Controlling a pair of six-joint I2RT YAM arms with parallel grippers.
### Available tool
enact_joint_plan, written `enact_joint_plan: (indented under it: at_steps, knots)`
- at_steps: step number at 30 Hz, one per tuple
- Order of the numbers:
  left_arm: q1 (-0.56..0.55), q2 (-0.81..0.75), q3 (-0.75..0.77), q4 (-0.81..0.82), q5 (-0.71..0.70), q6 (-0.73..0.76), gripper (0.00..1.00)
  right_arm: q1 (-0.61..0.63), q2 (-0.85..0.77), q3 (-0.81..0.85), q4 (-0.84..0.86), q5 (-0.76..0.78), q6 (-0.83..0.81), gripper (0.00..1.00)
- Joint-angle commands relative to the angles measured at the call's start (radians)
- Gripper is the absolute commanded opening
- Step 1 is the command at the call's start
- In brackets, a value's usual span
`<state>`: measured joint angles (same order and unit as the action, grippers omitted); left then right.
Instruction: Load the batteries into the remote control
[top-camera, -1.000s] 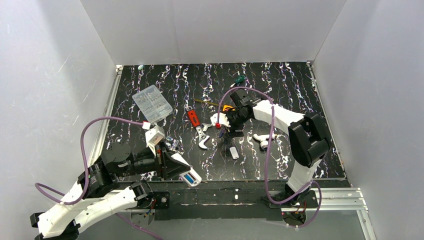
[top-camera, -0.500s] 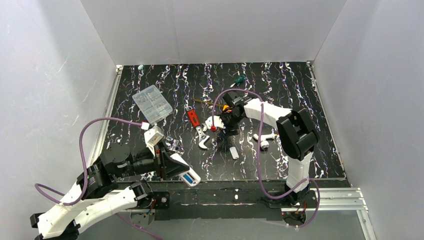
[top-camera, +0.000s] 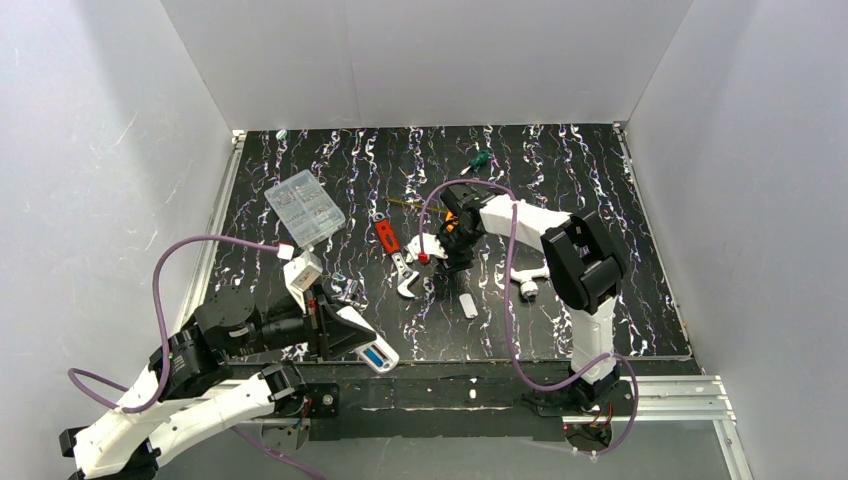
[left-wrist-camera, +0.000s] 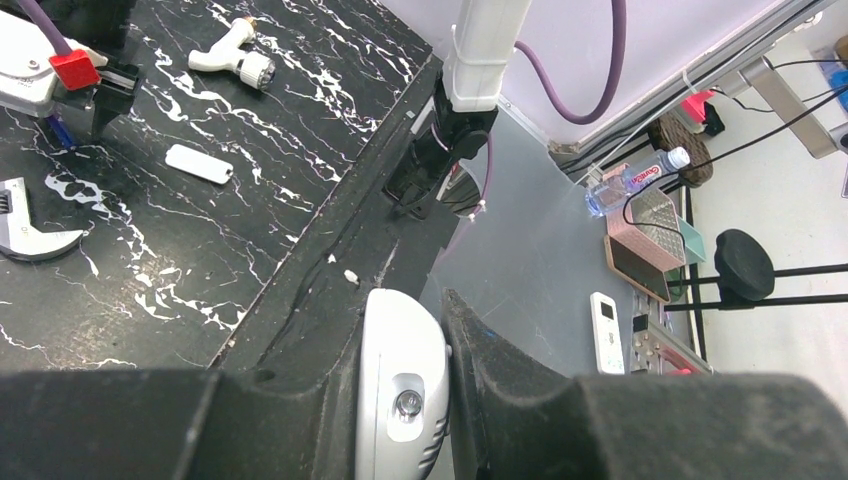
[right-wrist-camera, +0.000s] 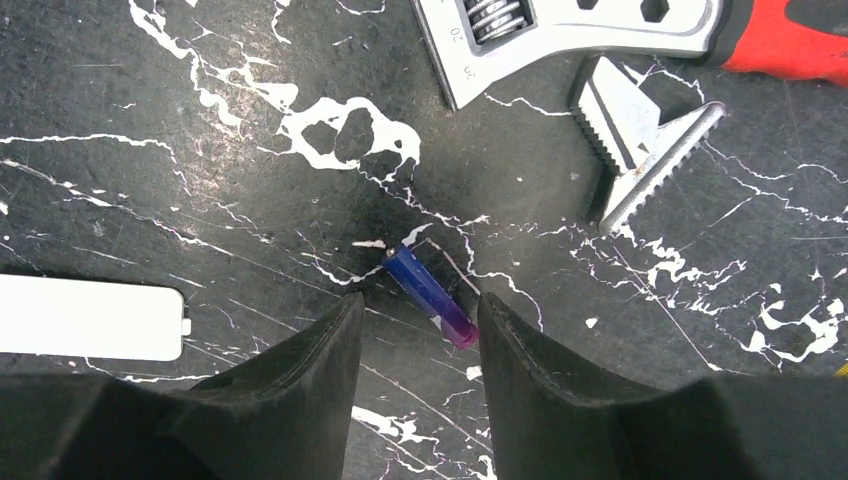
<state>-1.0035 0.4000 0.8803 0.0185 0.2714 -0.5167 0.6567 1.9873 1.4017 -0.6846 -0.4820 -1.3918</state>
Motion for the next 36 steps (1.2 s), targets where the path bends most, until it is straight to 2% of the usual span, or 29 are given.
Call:
enact_joint_plan:
  at_steps: [1, 8, 20, 28, 36]
  knots:
    - [-0.004, -0.012, 0.043, 0.039, 0.005, 0.001, 0.0, 0.009, 0.023, 0.062, -0.06, -0.003, 0.001, 0.53]
    - [-0.003, -0.014, 0.046, 0.035, 0.002, 0.001, 0.0, 0.02, 0.045, 0.083, -0.083, 0.0, 0.012, 0.53]
    - [-0.004, -0.019, 0.042, 0.033, 0.001, 0.001, 0.0, 0.029, 0.078, 0.116, -0.154, -0.003, 0.04, 0.41]
    - [-0.003, -0.024, 0.04, 0.031, -0.001, 0.0, 0.0, 0.033, 0.092, 0.131, -0.178, -0.005, 0.06, 0.39]
    - [-0.003, -0.026, 0.038, 0.031, -0.004, -0.002, 0.0, 0.039, 0.12, 0.168, -0.233, -0.02, 0.095, 0.27]
